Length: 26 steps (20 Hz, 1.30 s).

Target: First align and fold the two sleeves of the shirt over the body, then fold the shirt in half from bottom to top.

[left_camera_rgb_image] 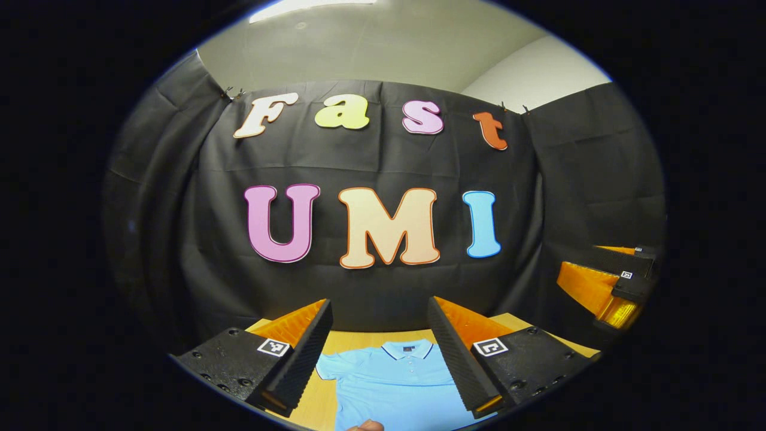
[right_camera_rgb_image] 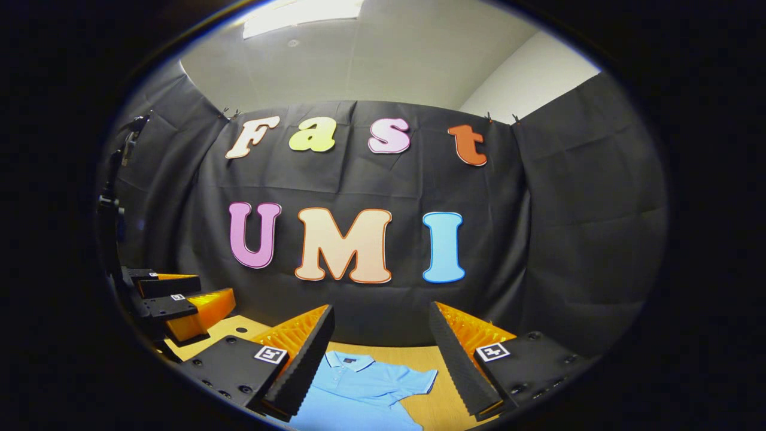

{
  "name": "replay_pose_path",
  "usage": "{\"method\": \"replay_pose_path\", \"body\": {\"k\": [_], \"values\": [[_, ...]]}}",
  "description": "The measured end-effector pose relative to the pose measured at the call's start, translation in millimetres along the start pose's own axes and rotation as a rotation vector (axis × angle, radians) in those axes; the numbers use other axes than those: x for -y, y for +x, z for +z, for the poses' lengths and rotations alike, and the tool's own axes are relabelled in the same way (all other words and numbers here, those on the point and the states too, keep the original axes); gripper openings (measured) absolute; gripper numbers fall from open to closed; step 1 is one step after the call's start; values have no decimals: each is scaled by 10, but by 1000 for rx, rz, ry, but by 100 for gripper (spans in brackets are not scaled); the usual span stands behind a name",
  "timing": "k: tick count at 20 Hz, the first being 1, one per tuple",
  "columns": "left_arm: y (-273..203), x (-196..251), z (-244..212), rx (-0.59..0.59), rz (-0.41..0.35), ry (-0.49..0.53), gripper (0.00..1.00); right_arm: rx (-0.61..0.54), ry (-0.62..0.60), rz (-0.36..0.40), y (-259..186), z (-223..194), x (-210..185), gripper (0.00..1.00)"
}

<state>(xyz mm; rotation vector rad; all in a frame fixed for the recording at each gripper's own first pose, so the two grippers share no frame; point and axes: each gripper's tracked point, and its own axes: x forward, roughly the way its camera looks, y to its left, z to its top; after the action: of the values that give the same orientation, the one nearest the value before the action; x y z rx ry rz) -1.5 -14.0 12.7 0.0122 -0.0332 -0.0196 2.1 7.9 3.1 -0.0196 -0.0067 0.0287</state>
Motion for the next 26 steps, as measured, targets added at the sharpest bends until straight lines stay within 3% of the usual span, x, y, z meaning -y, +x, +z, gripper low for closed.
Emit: {"method": "replay_pose_path", "body": {"k": [4, 9, 18, 26], "values": [[-107, -72, -68, -14, 46, -6, 95, 6, 15, 41, 93, -52, 11, 100], [-47, -212, -43, 4, 65, 3, 95, -32, -10, 11, 453, -361, 181, 98], [344, -631, -171, -24, 64, 23, 95, -175, -62, -123, 1345, -1294, 545, 99], [491, -933, -344, -68, 92, 43, 94, -377, -81, -226, 1829, -2399, 1021, 99]]}}
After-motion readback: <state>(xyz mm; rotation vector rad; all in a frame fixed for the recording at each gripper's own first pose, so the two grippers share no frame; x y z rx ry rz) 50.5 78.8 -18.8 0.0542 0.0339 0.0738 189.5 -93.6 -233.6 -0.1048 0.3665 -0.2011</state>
